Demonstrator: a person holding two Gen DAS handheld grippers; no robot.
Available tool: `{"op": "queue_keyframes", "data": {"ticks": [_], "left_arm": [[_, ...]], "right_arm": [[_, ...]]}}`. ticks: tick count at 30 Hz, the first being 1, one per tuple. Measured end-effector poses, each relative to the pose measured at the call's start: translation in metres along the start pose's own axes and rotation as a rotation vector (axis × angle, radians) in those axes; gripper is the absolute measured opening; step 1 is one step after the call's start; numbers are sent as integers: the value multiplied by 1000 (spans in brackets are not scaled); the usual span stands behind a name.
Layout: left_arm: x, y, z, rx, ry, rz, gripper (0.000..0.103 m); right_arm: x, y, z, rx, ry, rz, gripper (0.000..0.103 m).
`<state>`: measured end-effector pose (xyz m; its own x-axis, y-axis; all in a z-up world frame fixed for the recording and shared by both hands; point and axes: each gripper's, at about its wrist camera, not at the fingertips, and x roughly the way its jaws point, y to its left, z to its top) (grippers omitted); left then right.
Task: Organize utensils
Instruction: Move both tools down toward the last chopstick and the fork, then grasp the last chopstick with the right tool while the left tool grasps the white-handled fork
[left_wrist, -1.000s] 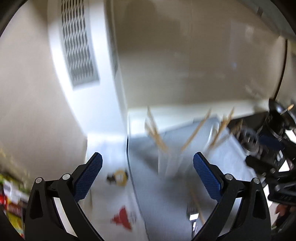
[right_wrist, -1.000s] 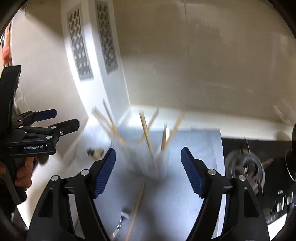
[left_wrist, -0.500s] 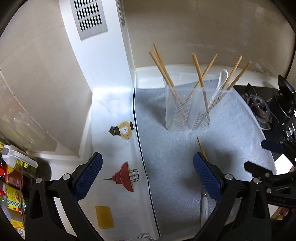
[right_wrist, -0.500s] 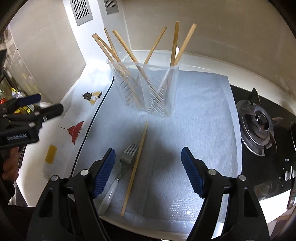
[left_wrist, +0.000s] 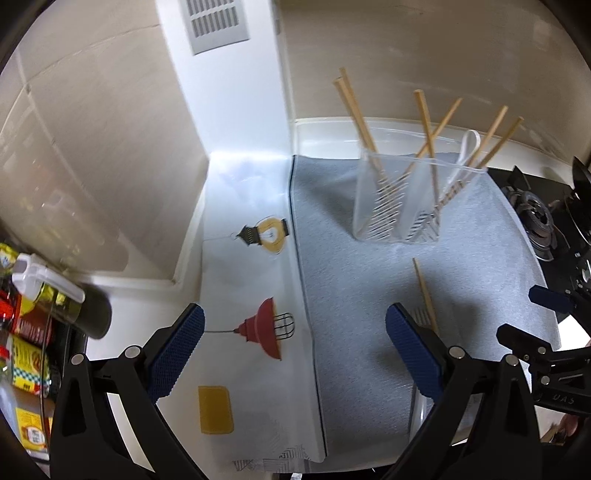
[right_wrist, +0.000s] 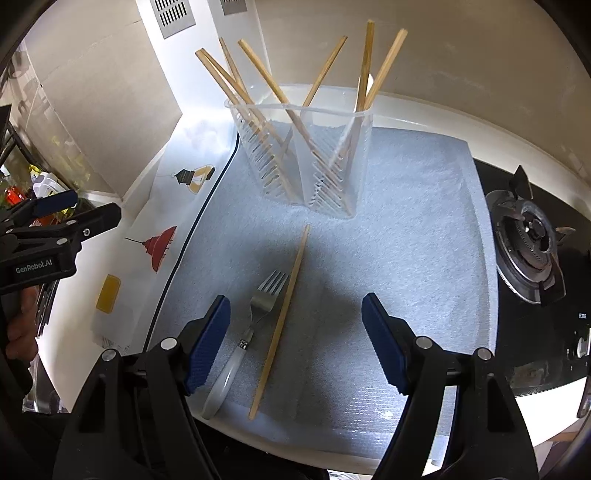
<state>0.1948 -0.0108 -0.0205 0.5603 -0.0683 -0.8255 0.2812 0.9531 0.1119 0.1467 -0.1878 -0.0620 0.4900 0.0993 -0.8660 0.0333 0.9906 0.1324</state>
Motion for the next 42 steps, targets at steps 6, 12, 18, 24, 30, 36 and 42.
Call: {"op": "queue_keyframes", "data": {"ticks": [6,12,18,24,30,36,42], "left_arm": [[7,14,-5,-45,37,43,96],[9,25,-11,-76,63,60,96],[14,33,-18,-95,78,82,96],[17,46,-22,-123,100,109,96],[26,47,-19,-125,124,77,96],[51,4,-17,-48,210,-112,95],[86,-65,-20,118,325,-283,91]], "right_arm": [[45,-15,10,60,103,35,30],[99,-19,23,100,182,39,19],[124,4,31,20,181,10,21],[143,12,32,-55,163,-67,9],[120,-9,25,-13,148,-65,6],[95,-54,-2,44,155,-130,6],[90,-75,-22,106,169,-138,7]]}}
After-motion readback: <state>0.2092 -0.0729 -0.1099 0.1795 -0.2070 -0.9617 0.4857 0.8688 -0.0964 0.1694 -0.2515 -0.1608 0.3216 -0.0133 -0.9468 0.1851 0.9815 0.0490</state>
